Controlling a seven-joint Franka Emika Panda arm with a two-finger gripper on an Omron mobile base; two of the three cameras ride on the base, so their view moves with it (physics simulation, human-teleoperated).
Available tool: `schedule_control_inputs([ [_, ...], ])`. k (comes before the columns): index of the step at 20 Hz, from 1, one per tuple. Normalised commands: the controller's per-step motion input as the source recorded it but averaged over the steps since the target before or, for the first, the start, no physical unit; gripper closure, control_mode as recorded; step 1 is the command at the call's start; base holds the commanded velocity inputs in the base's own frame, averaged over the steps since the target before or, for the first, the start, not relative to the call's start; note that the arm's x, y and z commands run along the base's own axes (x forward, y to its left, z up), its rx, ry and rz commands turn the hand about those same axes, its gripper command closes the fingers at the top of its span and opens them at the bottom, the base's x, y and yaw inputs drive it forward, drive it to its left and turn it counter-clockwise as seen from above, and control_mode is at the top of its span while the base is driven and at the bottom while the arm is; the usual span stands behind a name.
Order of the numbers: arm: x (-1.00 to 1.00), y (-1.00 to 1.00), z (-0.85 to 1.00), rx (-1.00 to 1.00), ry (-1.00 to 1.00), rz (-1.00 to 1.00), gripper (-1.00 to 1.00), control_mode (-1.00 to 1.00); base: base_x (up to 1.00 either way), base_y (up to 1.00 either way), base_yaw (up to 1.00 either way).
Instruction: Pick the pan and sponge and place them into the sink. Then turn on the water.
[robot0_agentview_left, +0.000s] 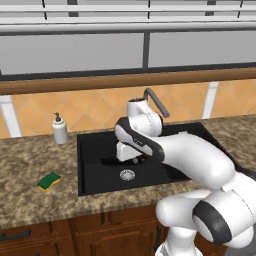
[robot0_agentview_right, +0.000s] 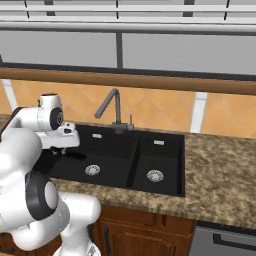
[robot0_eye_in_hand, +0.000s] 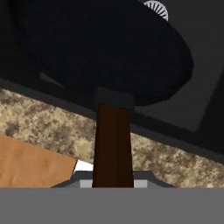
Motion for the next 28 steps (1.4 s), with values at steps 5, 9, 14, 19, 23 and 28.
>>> schedule_control_inputs([
  [5,0.02,0.68,0.0,-0.07,-0.12,-0.59,1.0,-1.0,0.0,0.0,0.0],
  [9,0.0,0.54,0.0,-0.01,-0.15,-0.59,1.0,-1.0,0.0,0.0,0.0],
  [14,0.01,0.34,-0.07,0.0,-0.1,-0.58,1.0,-1.0,0.0,0.0,0.0],
  [19,0.01,0.11,-0.13,0.0,-0.18,-0.5,1.0,-1.0,0.0,0.0,0.0],
  [23,0.27,0.01,-0.26,0.0,-0.08,-0.41,1.0,-1.0,0.0,0.0,0.0],
  [28,0.52,-0.28,-0.18,0.0,0.08,-0.24,1.0,-1.0,0.0,0.0,0.0],
])
